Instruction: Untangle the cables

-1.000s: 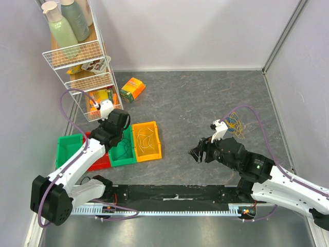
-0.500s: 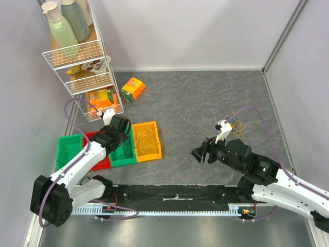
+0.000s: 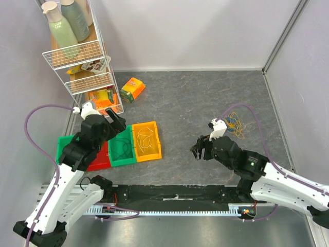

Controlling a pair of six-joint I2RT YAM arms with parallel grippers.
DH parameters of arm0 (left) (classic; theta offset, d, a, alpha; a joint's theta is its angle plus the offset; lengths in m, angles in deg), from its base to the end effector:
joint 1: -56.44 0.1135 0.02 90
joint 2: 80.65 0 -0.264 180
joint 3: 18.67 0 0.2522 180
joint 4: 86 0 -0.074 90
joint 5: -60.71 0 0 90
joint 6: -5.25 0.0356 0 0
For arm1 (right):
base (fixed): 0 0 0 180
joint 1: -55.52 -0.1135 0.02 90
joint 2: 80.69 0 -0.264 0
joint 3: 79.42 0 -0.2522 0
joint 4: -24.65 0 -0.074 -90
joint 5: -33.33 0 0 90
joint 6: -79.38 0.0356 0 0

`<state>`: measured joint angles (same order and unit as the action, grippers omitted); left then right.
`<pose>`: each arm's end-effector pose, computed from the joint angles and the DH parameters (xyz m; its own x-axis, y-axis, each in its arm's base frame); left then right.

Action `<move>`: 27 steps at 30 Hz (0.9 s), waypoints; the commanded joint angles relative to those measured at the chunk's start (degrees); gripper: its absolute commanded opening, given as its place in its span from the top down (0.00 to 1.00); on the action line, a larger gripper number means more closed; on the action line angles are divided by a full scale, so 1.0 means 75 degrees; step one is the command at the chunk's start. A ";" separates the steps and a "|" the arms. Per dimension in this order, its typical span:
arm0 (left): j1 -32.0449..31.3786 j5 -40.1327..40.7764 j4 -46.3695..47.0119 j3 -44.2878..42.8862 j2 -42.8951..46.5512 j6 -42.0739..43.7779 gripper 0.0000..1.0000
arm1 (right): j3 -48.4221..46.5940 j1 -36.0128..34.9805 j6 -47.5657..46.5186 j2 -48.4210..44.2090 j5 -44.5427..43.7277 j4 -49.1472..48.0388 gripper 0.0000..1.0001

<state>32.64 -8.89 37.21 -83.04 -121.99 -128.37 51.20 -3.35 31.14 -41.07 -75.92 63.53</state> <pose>0.1360 -0.0464 0.3269 -0.4461 -0.5099 -0.7355 -0.2689 0.8602 -0.4333 0.0924 0.1302 0.2722 -0.6267 0.1785 -0.7585 -0.3242 0.8254 0.4622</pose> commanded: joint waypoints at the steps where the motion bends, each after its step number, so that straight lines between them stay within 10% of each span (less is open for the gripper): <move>1: 0.0020 -0.0598 -0.0030 -0.0528 -0.0333 0.0693 0.05 | -0.0617 0.0371 -0.0293 0.0973 -0.1009 0.0119 0.28; 19: 0.0090 -0.8600 0.4036 -0.3271 -0.5888 0.2136 0.18 | -0.1192 0.8162 -0.1043 0.4068 0.1299 -0.0290 0.30; 27: -0.0015 -0.9893 0.4800 -0.2205 -0.6137 0.1584 0.29 | -0.0877 0.7337 -0.2216 0.4995 0.3433 -0.1721 0.60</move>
<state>33.17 -75.42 70.41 -102.10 -168.65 -115.36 44.62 57.56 19.27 -4.57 -58.91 56.76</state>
